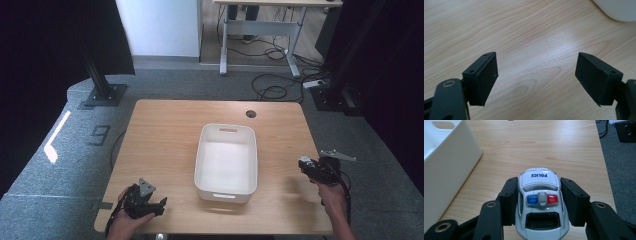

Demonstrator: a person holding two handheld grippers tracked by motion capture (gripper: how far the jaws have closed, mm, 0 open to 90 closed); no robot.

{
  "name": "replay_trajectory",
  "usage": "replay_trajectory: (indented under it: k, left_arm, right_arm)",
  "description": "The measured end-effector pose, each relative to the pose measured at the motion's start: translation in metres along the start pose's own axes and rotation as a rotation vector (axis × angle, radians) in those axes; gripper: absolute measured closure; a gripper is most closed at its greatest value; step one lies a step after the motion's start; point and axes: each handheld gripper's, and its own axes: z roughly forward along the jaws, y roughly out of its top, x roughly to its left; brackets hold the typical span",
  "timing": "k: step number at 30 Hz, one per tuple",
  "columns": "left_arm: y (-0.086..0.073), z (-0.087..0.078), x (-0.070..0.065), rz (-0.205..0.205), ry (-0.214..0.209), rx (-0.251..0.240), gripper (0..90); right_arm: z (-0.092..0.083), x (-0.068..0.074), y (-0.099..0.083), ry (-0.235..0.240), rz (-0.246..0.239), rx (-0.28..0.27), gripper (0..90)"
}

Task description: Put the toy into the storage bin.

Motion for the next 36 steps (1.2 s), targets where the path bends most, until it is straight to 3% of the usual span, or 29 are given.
replay_trajectory:
  k: [10,20,36]
  left_arm:
    - [0.001,0.0,0.0,0.001,0.0,-0.003,19.1]
    - [0.0,-0.001,0.001,0.001,0.0,-0.001,19.0]
    - [-0.001,-0.002,0.001,0.001,0.004,-0.003,19.0]
  right_arm:
    - [-0.003,0.012,0.0,0.021,-0.008,-0.014,50.0]
    - [0.005,0.031,0.007,0.044,-0.029,-0.014,50.0]
    - [0.012,0.049,0.014,0.062,-0.039,-0.02,50.0]
